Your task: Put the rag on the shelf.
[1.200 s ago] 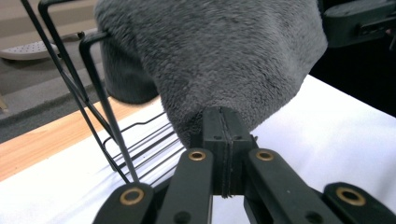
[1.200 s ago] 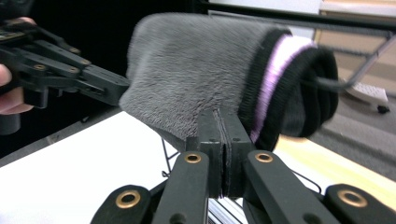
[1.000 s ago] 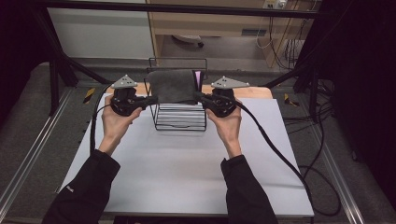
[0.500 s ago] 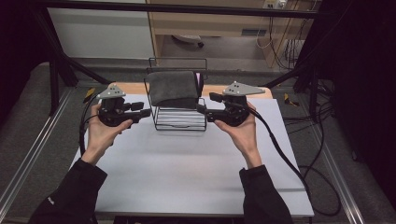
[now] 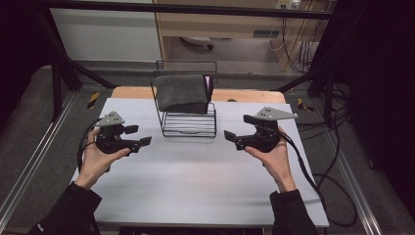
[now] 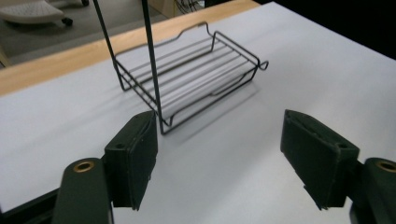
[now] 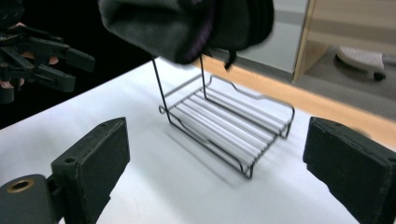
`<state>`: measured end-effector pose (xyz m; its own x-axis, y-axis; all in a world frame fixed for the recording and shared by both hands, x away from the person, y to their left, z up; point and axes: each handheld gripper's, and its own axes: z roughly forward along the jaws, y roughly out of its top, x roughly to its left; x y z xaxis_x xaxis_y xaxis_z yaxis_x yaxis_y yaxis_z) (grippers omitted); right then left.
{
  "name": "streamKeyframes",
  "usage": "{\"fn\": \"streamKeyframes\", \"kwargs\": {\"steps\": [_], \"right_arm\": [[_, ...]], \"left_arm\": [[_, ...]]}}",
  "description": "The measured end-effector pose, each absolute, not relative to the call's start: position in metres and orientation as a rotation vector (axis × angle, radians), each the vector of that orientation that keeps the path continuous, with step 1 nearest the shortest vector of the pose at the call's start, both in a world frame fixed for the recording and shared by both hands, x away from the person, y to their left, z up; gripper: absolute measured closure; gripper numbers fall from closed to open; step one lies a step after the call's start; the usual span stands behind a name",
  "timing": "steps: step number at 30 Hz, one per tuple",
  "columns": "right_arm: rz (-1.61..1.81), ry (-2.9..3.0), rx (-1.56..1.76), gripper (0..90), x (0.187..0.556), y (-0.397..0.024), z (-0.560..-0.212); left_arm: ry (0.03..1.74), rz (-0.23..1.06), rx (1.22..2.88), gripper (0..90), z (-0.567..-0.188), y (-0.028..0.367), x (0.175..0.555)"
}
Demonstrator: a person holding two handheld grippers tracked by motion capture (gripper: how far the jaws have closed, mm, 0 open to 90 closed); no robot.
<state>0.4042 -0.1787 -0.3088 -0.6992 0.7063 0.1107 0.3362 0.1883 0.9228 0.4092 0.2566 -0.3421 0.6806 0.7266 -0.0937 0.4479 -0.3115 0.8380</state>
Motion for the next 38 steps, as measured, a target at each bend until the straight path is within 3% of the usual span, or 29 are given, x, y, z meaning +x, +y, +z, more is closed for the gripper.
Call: {"fn": "streamKeyframes", "kwargs": {"steps": [5,19,38], "right_arm": [[1.478,2.144,1.056,4.6,0.398,-0.197,-0.338],[1.41,2.238,1.161,0.8,0.375,-0.239,-0.418],[1.364,2.29,1.181,0.8,0.356,-0.268,-0.451]], "left_arm": [[0.928,0.392,1.974,18.5,-0.364,0.259,0.402],[0.934,0.377,2.0,10.1,-0.421,0.275,0.38],[0.945,0.385,2.041,10.0,-0.446,0.291,0.366]]}}
